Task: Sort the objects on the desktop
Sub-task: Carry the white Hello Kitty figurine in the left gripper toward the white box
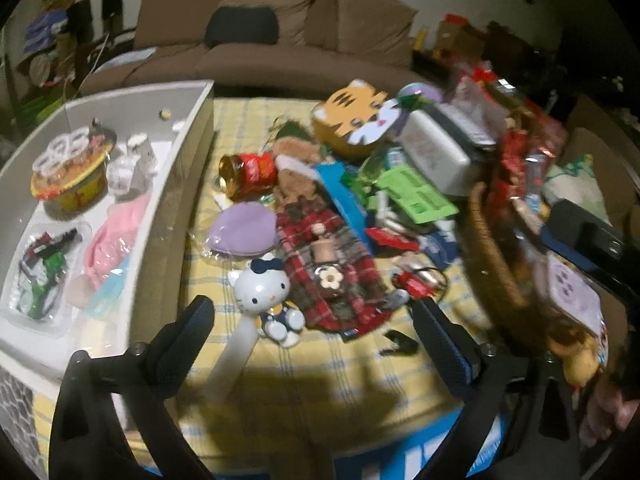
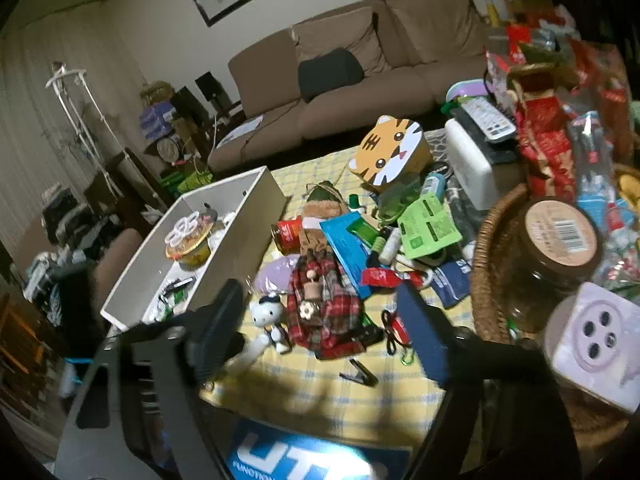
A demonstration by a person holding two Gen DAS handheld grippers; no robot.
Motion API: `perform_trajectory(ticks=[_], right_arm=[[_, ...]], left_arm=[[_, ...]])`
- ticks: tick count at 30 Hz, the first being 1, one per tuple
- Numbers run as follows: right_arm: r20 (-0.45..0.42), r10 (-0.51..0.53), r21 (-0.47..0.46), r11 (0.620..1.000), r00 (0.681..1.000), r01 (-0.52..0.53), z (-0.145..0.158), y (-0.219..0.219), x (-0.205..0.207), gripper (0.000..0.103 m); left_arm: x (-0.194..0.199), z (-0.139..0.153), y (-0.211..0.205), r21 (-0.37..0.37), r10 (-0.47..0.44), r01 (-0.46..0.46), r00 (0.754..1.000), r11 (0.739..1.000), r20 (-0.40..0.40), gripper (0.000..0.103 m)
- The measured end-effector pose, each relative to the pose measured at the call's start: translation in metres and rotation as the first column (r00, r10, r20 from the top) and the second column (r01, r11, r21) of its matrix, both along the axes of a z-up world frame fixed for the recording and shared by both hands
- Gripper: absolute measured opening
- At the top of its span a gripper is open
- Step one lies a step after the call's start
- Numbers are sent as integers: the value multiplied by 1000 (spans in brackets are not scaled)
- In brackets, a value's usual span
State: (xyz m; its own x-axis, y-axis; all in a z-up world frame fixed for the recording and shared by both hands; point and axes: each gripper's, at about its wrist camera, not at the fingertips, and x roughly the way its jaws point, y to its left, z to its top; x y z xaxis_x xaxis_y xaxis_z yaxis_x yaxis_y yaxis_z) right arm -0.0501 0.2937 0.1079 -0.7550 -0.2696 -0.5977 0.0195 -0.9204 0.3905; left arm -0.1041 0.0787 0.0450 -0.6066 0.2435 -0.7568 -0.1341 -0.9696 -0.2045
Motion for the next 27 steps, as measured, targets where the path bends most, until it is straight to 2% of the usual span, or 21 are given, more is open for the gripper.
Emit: perform_trajectory(ticks=[2,4,6,9,17,19,22,27], right_arm=[[21,-5,-4,1000,1000,5,-7,1,-7,68],[31,0,-17,1000,1000,1,-13,2,-10,68],[65,-10,-15,1000,998,11,-19,4,-15,68],[72,-5,-19,1000,997,7,-21,5,-15,68],[92,17,23,1000,996,-19,-26,-2,-12,68],[97,15,24,1000,995,-17,-28,-1,-12,68],[102,16,22,1000,995,-18,-29,0,-11,68],[98,34,34,999,995,-37,-27,-5,-11,68]], left_arm=[[-12,-11,2,-2,26,-26,999,1000,29,89],[-21,-22,6,-51,56,-53,997,997,50,72],[-29,-33,7,-84,81,-74,993,994,83,63],[-40,-49,3,-119,138,-124,984,985,115,63],[-66,-80,-6,-101,184,-162,948,982,258,64],[-71,-85,-6,-103,177,-154,942,983,284,57],[-71,-83,-3,-97,159,-137,947,986,280,49],[-58,-68,-2,-66,127,-115,967,991,223,48]])
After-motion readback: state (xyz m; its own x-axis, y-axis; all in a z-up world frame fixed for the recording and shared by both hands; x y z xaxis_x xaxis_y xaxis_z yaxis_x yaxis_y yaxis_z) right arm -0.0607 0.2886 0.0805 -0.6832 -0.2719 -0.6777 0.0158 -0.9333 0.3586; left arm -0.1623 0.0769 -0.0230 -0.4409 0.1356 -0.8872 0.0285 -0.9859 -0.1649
